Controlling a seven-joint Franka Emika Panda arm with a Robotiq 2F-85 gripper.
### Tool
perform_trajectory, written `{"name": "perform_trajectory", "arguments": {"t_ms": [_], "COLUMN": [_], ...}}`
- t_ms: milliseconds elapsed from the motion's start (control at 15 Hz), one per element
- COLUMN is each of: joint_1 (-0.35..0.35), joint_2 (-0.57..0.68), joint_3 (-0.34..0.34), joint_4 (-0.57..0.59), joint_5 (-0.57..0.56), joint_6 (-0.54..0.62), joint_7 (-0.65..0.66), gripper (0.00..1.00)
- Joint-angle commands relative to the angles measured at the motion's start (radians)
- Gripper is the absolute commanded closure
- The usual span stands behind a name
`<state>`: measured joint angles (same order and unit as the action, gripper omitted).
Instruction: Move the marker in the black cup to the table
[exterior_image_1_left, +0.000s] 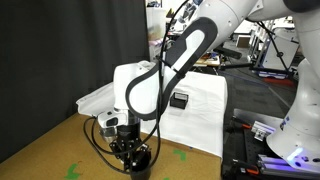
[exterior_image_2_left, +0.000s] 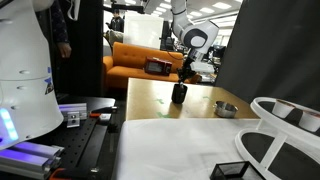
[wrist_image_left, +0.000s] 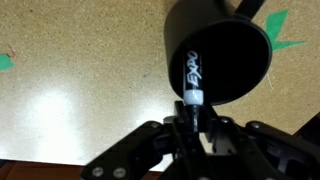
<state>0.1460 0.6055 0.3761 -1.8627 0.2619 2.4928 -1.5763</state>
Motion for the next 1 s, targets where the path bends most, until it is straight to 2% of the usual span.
{"name": "perform_trajectory", "arguments": {"t_ms": [0,400,667,933], "joint_1": [-0.017,-0.018,-0.002,0.047], "joint_2": [-0.033,-0.122,-0.257,-0.372], "joint_3": [0.019,0.027,0.016,-0.032], "joint_4": [-0.018,-0.051,-0.113,-0.164], "joint_5": [-0.017,-0.01,-0.018,-0.114], "joint_6": [0.011,-0.008,-0.026,-0.052], "joint_7": [0.003,0.006,0.036,0.18], "gripper": [0.95,0.95,0.95,0.95]}}
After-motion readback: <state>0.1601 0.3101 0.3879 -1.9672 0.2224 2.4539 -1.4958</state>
